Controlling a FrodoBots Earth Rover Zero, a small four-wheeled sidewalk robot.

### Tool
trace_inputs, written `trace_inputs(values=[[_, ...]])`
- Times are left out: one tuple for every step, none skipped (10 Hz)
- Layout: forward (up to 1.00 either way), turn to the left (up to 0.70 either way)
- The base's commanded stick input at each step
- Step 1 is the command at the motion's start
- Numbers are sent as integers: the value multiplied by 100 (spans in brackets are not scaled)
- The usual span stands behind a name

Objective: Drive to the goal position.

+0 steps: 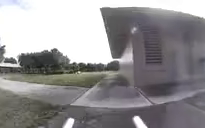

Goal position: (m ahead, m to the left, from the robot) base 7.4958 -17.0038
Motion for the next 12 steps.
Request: trace_inputs(values=[[69,3],[69,3],[69,3],[69,3],[69,3],[69,3],[69,3],[69,3],[69,3],[69,3],[69,3],[69,3]])
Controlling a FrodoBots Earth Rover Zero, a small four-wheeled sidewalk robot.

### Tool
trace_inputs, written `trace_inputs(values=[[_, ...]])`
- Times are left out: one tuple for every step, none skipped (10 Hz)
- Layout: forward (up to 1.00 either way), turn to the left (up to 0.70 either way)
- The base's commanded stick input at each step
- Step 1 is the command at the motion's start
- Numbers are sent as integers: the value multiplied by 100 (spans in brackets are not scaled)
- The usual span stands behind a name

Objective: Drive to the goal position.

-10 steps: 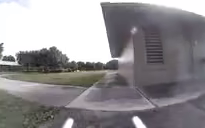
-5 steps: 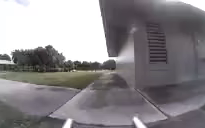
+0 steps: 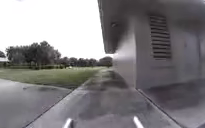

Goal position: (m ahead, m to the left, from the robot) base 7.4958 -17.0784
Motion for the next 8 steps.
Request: trace_inputs(values=[[69,3],[69,3],[69,3],[69,6],[69,10],[69,7],[69,3],[69,3]])
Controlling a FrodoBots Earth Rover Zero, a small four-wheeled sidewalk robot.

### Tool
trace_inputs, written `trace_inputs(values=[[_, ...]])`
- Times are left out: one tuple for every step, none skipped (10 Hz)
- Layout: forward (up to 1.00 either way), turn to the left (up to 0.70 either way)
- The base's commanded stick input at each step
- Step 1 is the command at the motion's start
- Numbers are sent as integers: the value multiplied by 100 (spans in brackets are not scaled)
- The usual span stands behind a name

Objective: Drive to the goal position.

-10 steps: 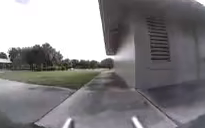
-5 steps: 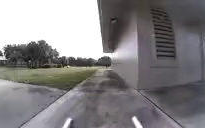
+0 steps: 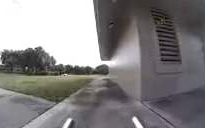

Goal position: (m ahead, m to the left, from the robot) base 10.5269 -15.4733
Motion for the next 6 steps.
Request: trace_inputs(values=[[69,3],[69,11],[69,20],[69,30],[69,20],[69,3]])
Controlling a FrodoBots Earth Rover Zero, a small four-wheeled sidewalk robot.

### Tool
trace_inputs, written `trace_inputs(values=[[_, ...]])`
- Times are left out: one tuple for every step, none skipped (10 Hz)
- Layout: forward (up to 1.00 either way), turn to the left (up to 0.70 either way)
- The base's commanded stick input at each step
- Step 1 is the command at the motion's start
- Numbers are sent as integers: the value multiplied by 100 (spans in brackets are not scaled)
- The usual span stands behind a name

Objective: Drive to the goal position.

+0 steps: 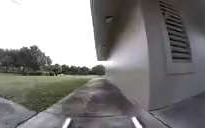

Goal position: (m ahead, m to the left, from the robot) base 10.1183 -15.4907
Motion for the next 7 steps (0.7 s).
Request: trace_inputs(values=[[69,3],[69,3],[69,3],[69,3],[69,3],[69,3],[69,6]])
